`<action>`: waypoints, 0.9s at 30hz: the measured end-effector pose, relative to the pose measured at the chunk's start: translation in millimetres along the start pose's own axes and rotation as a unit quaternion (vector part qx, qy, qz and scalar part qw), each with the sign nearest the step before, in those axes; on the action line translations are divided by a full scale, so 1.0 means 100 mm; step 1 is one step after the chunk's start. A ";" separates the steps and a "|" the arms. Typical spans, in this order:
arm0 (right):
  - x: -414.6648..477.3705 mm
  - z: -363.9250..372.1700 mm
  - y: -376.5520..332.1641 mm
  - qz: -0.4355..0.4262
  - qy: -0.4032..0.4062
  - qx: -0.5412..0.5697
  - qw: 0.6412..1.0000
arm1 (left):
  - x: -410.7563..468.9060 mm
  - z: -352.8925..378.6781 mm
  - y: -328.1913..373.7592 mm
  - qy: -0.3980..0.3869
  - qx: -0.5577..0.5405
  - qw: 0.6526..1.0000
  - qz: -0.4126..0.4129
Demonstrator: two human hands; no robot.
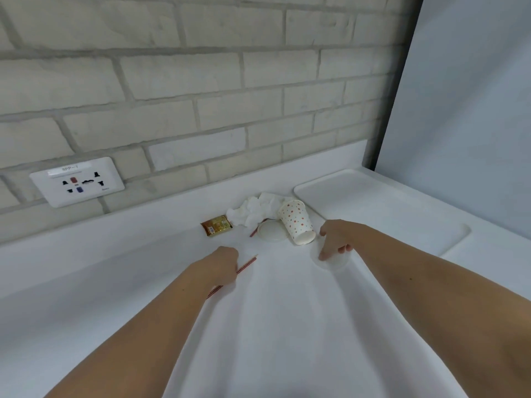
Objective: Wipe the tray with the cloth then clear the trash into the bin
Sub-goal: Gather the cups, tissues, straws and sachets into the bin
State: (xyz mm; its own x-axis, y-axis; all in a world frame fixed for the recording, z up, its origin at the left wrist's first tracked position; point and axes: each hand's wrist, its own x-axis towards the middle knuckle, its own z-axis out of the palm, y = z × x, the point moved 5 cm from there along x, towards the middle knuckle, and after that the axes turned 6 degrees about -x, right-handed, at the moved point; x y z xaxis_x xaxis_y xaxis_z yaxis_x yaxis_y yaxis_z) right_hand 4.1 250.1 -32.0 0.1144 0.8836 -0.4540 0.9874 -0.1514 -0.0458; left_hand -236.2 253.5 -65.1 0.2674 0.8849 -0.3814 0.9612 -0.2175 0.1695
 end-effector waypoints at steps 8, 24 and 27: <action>-0.10 0.16 -0.01 -0.001 -0.053 0.072 0.996 | -0.22 0.09 0.10 0.011 0.001 1.000 -0.016; -0.48 0.34 -0.53 -0.001 -0.039 -0.085 0.996 | -0.48 0.16 0.13 0.066 -0.066 0.993 -0.070; -0.52 0.30 -0.45 -0.002 -0.009 -0.092 0.996 | -0.44 0.17 0.10 0.103 -0.099 0.988 -0.064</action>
State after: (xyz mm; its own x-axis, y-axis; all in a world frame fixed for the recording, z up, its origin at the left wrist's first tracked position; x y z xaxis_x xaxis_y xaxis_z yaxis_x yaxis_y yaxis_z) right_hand -49.2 197.8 -33.4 0.1105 0.8755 -0.4704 0.9913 -0.0632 0.1153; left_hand -236.9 205.2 -62.2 0.1062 0.9692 -0.2220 0.9490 -0.0322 0.3135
